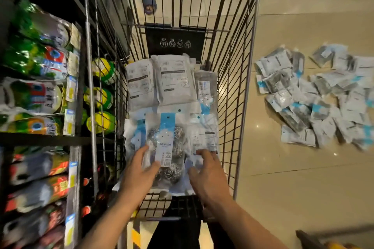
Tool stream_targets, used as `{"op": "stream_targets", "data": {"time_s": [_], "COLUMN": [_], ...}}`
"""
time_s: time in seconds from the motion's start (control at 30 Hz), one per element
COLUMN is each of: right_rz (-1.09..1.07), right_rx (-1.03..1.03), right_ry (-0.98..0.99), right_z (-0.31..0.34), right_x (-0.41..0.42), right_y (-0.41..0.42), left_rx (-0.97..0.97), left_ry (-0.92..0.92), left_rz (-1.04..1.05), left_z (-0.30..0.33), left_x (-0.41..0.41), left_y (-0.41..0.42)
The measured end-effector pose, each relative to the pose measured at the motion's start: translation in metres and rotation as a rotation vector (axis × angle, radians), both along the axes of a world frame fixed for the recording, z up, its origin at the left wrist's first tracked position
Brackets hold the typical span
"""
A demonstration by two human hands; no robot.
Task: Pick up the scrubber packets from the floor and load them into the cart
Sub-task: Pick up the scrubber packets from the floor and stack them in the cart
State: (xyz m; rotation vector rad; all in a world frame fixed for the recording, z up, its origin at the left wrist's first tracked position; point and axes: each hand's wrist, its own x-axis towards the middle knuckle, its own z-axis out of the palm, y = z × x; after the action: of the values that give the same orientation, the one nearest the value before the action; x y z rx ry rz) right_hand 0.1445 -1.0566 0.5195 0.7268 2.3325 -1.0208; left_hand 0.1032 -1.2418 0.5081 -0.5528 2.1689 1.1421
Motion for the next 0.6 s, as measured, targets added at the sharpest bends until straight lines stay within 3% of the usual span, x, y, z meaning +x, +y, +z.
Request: {"op": "stream_targets", "data": {"time_s": [0.13, 0.47, 0.6], "right_rz": [-0.055, -0.385, -0.442], "right_rx": [-0.241, -0.511, -0.622], "right_ry": [-0.054, 0.234, 0.266], "right_z": [0.046, 0.176, 0.208], "right_x": [0.004, 0.038, 0.052], "right_y": [0.016, 0.076, 0.106], "left_rx": [0.123, 0.271, 0.306], "left_ry": [0.038, 0.091, 0.154], "left_rz": [-0.004, -0.03, -0.042], "left_z": [0.05, 0.157, 0.181], "left_x": [0.014, 0.044, 0.041], "left_y": [-0.006, 0.027, 0.062]}}
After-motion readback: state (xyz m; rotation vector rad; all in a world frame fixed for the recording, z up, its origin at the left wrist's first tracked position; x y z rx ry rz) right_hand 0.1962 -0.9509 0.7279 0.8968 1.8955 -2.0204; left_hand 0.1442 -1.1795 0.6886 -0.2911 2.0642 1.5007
